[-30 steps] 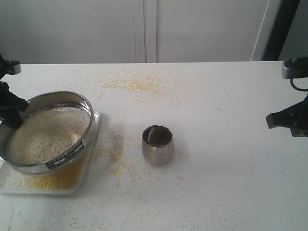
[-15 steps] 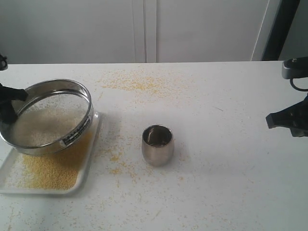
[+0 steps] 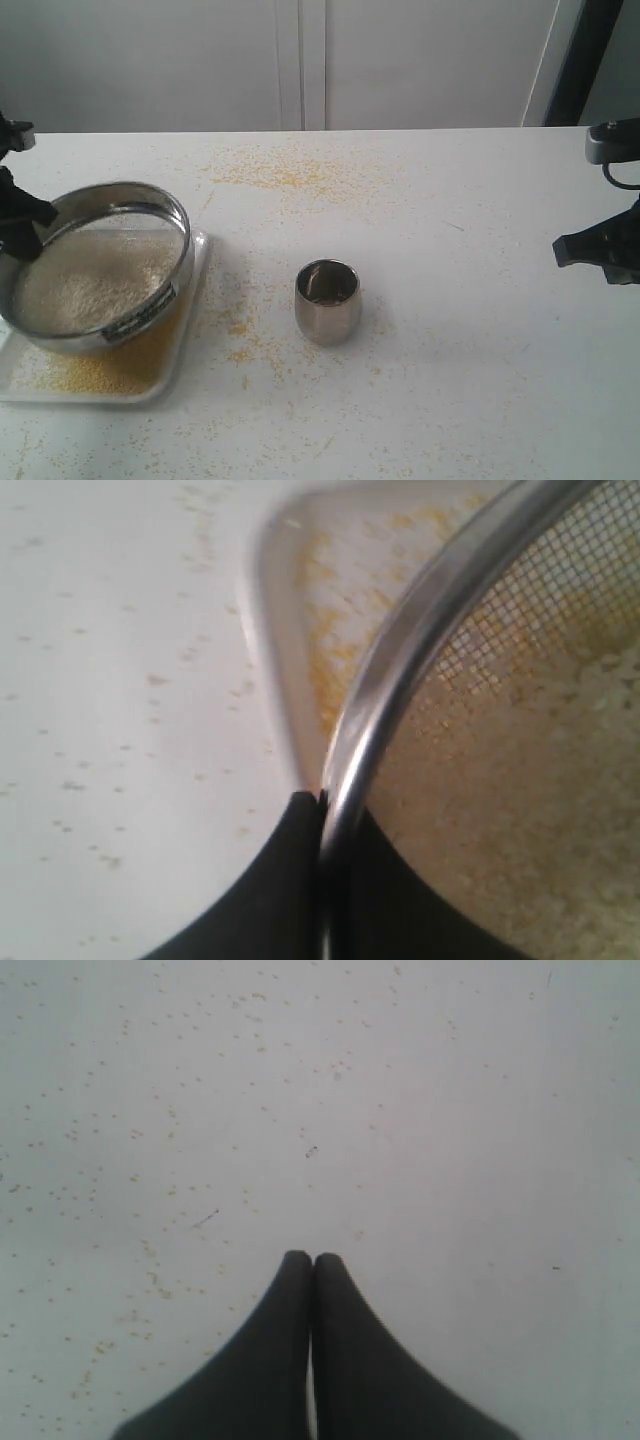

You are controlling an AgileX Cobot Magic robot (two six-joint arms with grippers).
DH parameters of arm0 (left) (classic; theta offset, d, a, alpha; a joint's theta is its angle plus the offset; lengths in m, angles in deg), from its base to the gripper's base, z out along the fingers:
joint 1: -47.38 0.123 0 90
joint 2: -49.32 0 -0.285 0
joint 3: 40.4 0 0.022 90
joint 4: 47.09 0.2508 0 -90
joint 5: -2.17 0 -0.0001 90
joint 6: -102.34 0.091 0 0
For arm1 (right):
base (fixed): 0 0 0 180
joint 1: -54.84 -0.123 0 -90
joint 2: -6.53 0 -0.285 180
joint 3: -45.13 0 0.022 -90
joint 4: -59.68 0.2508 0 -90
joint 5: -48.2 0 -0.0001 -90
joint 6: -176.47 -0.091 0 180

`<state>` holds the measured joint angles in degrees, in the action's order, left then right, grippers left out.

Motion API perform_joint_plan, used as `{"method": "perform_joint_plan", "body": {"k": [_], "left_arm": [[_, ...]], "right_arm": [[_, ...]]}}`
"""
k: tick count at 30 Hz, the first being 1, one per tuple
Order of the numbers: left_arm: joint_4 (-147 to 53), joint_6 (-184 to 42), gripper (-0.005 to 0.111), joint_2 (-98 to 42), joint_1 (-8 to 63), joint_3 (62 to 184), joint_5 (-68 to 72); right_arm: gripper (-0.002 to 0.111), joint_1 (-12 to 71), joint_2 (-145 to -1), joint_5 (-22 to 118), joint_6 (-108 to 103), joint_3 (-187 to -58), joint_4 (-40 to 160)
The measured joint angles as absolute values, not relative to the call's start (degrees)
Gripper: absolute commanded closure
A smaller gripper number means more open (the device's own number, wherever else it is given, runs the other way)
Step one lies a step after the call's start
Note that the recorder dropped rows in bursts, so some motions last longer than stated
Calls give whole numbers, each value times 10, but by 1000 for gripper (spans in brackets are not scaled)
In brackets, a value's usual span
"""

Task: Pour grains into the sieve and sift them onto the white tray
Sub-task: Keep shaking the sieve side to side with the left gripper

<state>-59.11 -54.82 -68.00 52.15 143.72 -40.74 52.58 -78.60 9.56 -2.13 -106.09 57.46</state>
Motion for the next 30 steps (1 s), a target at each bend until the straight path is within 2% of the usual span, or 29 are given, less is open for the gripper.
{"method": "perform_joint_plan", "body": {"k": [5, 7, 8, 12, 14, 16, 18, 20, 22, 24, 27, 30], "left_arm": [[-555, -694, 107, -680, 534, 1436, -447], [-575, -610, 107, -680, 549, 1436, -444], [-583, -540, 107, -680, 548, 1436, -486], [-540, -703, 107, -678, 550, 1438, -487], [-569, -595, 107, -677, 537, 1442, -503], [-519, -655, 107, -676, 508, 1443, -529], [-493, -760, 107, -673, 525, 1446, -511], [-548, -720, 107, -670, 544, 1448, -488], [-613, -565, 107, -670, 521, 1451, -514], [-570, -619, 107, -667, 493, 1451, -544], [-483, -777, 107, -664, 519, 1453, -540], [-456, -773, 107, -664, 552, 1454, -520]], "right_arm": [[108, 526, -786, 96, -21, -1061, 575], [108, 526, -786, 96, -24, -1061, 575], [108, 526, -786, 96, -31, -1061, 575], [108, 526, -786, 104, -35, -1061, 575], [108, 526, -786, 108, -35, -1061, 575], [108, 526, -786, 109, -35, -1061, 575], [108, 526, -786, 109, -35, -1061, 575], [108, 526, -786, 109, -35, -1061, 575], [108, 526, -786, 109, -35, -1061, 576], [108, 526, -786, 111, -35, -1061, 577], [108, 526, -786, 111, -35, -1061, 578], [108, 526, -786, 111, -35, -1061, 578]]}}
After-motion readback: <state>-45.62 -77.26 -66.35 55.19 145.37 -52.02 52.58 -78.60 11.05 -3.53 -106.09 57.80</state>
